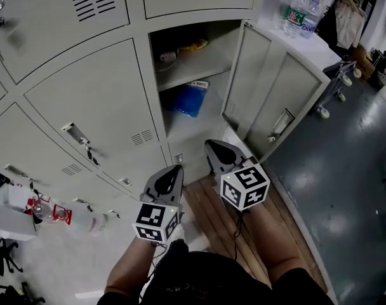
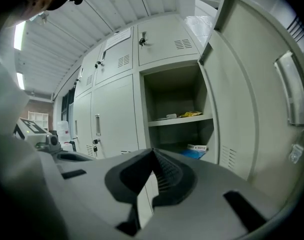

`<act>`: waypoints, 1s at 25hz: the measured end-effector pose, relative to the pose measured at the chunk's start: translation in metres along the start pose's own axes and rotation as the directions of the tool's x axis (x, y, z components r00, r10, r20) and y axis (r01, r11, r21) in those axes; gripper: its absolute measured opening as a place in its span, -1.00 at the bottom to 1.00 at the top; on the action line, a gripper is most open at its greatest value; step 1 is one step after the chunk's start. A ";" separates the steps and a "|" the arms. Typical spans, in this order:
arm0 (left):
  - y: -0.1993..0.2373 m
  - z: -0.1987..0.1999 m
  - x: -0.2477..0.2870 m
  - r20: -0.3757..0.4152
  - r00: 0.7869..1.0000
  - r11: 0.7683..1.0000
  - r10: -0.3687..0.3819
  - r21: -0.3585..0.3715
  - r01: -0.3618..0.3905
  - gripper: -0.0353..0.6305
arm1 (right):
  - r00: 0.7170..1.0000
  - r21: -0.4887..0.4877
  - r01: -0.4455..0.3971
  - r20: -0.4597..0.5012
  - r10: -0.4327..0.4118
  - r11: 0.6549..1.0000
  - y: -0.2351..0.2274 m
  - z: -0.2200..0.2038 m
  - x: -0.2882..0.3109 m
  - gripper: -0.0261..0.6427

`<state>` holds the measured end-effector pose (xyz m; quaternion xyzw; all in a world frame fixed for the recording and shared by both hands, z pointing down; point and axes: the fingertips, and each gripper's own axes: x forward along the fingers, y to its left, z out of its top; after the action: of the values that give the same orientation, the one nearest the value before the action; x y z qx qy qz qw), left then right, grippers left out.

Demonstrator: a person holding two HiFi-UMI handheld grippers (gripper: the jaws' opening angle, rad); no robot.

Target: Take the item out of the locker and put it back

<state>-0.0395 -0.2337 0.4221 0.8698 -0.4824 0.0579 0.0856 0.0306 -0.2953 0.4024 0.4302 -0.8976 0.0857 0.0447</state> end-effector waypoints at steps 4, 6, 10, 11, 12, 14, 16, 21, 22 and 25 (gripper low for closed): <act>0.014 0.001 0.016 -0.005 1.000 1.000 -0.011 0.005 0.011 -0.88 | 1.000 -0.005 0.014 -0.012 -0.014 1.000 -0.012 -0.003 0.024 -0.92; 0.021 0.001 0.024 -0.009 1.000 1.000 -0.019 0.006 0.019 -0.88 | 1.000 -0.007 0.021 -0.020 -0.021 1.000 -0.019 -0.007 0.036 -0.92; 0.033 -0.002 0.037 -0.019 0.999 0.999 -0.034 0.009 0.034 -0.88 | 0.999 0.003 0.026 -0.036 -0.026 1.000 -0.031 -0.014 0.061 -0.92; 0.035 -0.003 0.039 -0.023 0.999 0.999 -0.037 0.011 0.037 -0.88 | 0.999 0.002 0.026 -0.041 -0.026 1.000 -0.034 -0.016 0.067 -0.84; 0.038 -0.004 0.042 -0.027 0.999 0.999 -0.040 0.013 0.040 -0.88 | 0.999 -0.001 0.028 -0.045 -0.028 1.000 -0.036 -0.017 0.073 -0.80; 0.043 -0.005 0.046 -0.031 0.999 0.999 -0.044 0.017 0.045 -0.88 | 0.998 -0.016 0.035 -0.052 -0.035 0.999 -0.041 -0.019 0.084 -0.78; 0.046 -0.005 0.050 -0.033 0.998 0.998 -0.053 0.022 0.053 -0.88 | 0.997 -0.037 0.039 -0.064 -0.041 0.999 -0.045 -0.021 0.095 -0.71; 0.054 -0.011 0.053 -0.048 0.997 0.997 -0.065 0.028 0.067 -0.88 | 0.992 -0.093 0.038 -0.115 -0.048 0.995 -0.057 -0.032 0.125 -0.60; 0.056 -0.011 0.054 -0.050 0.997 0.997 -0.066 0.028 0.068 -0.88 | 0.990 -0.108 0.038 -0.128 -0.051 0.993 -0.059 -0.035 0.131 -0.59; 0.060 -0.015 0.056 -0.062 0.996 0.997 -0.069 0.030 0.071 -0.88 | 0.984 -0.168 0.037 -0.166 -0.065 0.985 -0.067 -0.045 0.147 -0.52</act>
<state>-0.0611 -0.3082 0.4523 0.8854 -0.4477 0.0889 0.0881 -0.0089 -0.4410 0.4767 0.4390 -0.8831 0.0469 0.1590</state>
